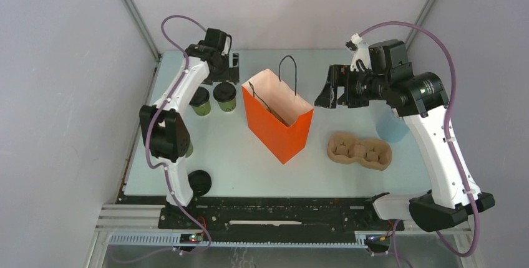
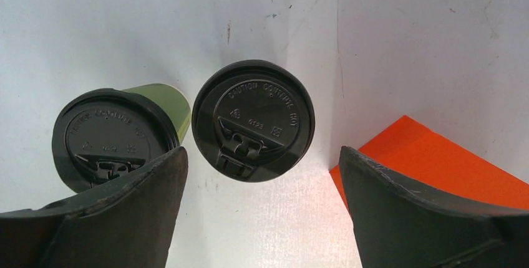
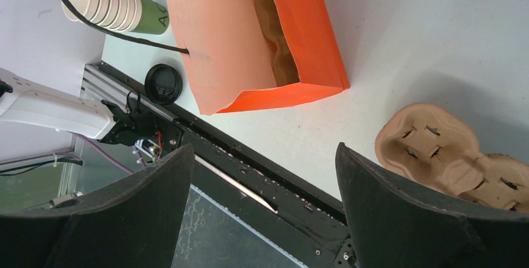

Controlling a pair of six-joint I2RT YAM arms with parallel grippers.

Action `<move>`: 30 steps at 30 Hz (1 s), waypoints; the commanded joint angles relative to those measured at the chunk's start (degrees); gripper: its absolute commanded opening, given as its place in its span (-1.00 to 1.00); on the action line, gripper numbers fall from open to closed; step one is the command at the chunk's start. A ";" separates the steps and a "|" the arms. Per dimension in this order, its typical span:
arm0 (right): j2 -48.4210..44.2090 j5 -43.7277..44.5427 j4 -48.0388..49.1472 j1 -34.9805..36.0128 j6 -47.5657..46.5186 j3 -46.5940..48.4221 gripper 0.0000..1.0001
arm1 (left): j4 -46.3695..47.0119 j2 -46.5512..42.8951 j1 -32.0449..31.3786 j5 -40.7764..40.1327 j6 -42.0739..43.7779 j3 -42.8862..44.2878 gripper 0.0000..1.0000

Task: Pack the takeout coffee

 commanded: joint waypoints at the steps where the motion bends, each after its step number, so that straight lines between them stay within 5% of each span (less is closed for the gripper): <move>1: 0.39 -0.83 0.81 -0.55 -0.50 0.65 0.83 | 1.18 1.41 -0.24 0.17 1.57 2.43 0.90; 30: 1.51 -2.63 0.81 -1.43 -1.15 0.13 0.82 | 0.42 5.69 -0.93 -2.93 4.03 3.24 0.69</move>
